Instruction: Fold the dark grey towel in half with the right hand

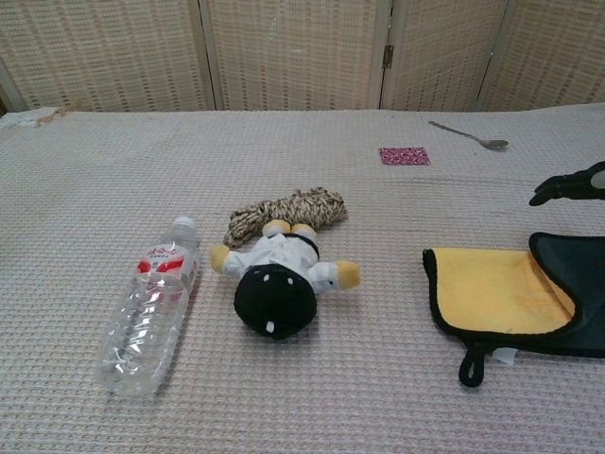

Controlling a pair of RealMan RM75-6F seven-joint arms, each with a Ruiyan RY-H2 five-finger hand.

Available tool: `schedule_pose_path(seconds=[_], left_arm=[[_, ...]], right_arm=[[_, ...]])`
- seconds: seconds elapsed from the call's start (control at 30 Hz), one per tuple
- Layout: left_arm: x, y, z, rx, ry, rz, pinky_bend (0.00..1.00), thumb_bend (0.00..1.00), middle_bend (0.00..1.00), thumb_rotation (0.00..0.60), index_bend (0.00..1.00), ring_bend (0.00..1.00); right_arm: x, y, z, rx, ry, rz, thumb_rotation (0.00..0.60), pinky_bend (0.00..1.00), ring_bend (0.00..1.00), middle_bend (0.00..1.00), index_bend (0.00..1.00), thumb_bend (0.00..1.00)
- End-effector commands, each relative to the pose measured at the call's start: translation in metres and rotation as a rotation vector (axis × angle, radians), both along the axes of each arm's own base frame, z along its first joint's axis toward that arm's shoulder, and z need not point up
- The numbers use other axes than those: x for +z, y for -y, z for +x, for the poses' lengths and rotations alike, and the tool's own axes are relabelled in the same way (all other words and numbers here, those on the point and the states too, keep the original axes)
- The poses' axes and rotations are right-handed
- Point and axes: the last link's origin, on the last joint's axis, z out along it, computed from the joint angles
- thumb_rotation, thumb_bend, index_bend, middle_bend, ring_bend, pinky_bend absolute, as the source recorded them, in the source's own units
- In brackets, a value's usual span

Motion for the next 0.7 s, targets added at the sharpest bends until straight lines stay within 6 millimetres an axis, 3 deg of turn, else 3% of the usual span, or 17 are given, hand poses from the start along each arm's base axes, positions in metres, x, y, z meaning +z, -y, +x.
schedule_pose_path(seconds=[0.03, 0.33, 0.47, 0.7], left_arm=[[0.0, 0.0, 0.0, 0.0, 0.0, 0.002, 0.01, 0.58, 0.04, 0.6, 0.0, 0.0], [0.003, -0.002, -0.004, 0.014, -0.002, 0.006, 0.01, 0.58, 0.04, 0.6, 0.0, 0.0], [0.003, -0.002, -0.005, 0.015, -0.002, 0.009, 0.01, 0.58, 0.04, 0.6, 0.0, 0.0], [0.003, -0.003, -0.006, 0.017, -0.004, 0.006, 0.01, 0.58, 0.04, 0.6, 0.0, 0.0]], right_arm=[[-0.013, 0.022, 0.004, -0.002, 0.0, 0.01, 0.6, 0.0, 0.0, 0.0, 0.1, 0.47], [-0.038, 0.038, 0.0, 0.001, -0.038, 0.049, 0.6, 0.0, 0.0, 0.0, 0.27, 0.47], [-0.04, 0.041, -0.002, -0.008, -0.037, 0.045, 0.6, 0.0, 0.0, 0.02, 0.32, 0.47], [-0.036, 0.037, -0.005, 0.0, -0.023, 0.027, 0.6, 0.0, 0.0, 0.09, 0.52, 0.47]])
